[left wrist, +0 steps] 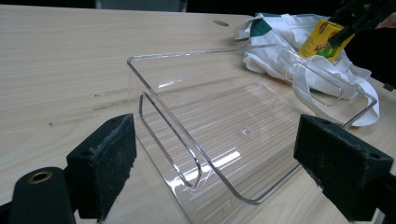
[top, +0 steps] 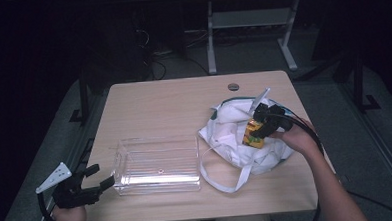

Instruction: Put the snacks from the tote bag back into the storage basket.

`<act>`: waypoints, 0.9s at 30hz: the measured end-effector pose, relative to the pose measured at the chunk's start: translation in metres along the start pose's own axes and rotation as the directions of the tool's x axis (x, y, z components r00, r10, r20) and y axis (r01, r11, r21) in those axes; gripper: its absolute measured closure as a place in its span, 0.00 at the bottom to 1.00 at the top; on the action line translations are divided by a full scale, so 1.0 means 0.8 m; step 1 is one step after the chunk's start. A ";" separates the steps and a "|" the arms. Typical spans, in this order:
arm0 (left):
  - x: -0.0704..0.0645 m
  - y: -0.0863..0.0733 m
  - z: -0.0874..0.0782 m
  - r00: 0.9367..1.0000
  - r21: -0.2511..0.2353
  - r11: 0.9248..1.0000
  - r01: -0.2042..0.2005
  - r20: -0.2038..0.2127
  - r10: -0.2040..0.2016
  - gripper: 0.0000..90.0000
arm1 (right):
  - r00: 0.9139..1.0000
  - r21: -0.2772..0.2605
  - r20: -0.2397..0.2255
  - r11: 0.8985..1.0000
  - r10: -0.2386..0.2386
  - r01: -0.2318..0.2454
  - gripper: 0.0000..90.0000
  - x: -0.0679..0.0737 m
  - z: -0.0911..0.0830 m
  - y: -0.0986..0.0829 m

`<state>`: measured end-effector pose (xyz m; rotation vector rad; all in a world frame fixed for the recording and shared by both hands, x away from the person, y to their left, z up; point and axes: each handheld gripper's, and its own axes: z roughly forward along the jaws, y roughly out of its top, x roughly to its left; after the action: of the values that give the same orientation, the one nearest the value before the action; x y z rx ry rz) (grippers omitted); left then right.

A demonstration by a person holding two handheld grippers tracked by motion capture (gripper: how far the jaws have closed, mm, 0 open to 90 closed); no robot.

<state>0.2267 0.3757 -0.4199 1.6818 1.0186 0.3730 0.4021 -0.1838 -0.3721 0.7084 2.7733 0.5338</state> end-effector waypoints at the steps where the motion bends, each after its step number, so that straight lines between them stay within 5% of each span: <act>1: 0.000 0.000 0.000 1.000 -0.001 1.000 0.000 0.000 0.000 0.14 | 1.000 -0.002 0.002 1.000 0.001 -0.001 0.57 -0.001 0.000 0.000; 14: 0.001 0.000 -0.001 1.000 0.001 1.000 -0.001 -0.003 0.001 0.14 | 1.000 -0.020 -0.009 1.000 0.011 -0.011 0.58 -0.003 -0.009 0.004; 27: 0.000 0.000 -0.001 1.000 0.001 1.000 -0.002 -0.003 0.002 0.14 | 1.000 -0.048 -0.020 0.999 -0.020 0.019 0.58 0.006 -0.048 0.020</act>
<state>0.2262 0.3765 -0.4194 1.6840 1.0194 0.3760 0.3931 -0.1797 -0.3312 0.6691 2.7736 0.6042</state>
